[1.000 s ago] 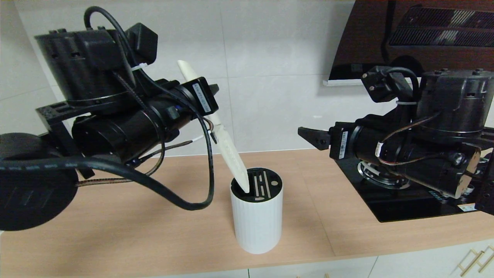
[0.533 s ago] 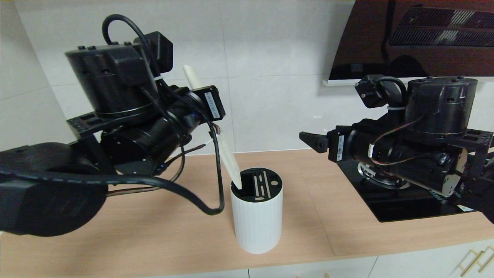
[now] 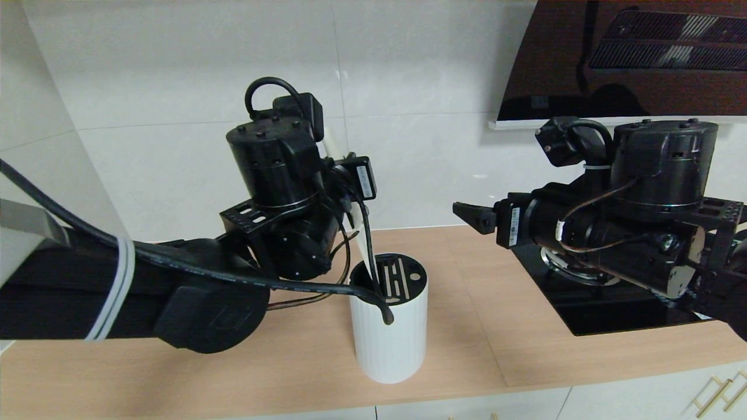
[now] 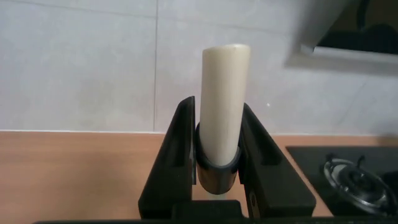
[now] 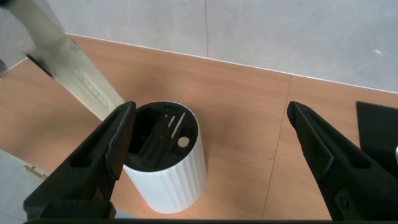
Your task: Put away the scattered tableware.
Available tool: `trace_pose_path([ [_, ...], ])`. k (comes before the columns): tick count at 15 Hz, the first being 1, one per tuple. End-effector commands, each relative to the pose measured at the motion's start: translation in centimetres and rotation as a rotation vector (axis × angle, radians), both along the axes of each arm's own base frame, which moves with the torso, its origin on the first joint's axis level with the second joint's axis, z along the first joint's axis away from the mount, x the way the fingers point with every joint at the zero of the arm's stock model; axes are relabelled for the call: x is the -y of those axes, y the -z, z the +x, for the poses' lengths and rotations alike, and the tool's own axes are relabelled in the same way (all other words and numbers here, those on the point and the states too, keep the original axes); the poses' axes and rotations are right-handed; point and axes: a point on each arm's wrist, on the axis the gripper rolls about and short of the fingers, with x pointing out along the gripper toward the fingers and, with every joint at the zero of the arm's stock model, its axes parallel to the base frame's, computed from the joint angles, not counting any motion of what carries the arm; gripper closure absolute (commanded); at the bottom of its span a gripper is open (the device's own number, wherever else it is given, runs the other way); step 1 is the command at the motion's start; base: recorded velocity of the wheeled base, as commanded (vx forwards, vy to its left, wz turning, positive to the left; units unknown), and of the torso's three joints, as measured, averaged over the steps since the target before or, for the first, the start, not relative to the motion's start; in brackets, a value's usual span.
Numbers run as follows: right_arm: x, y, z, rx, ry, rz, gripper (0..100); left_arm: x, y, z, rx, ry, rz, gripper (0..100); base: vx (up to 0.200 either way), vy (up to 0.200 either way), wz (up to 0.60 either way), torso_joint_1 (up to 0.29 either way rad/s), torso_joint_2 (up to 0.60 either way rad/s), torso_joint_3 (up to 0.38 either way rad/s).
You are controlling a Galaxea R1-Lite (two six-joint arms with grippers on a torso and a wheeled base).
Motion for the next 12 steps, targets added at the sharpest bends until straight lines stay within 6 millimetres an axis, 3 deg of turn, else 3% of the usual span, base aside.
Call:
trace_pose_path([
  [1, 0.0, 0.0, -0.1, -0.001, 0.000, -0.001, 0, 0.7, 1.6, 0.8, -0.013, -0.001, 0.020, 100, 0.000, 0.000, 0.00, 0.000, 0.00, 0.000],
  [12, 0.0, 0.3, -0.1, -0.007, 0.000, -0.005, 0, 1.6, 3.8, 0.5, -0.060, 0.003, 0.076, 100, 0.000, 0.000, 0.00, 0.000, 0.00, 0.000],
])
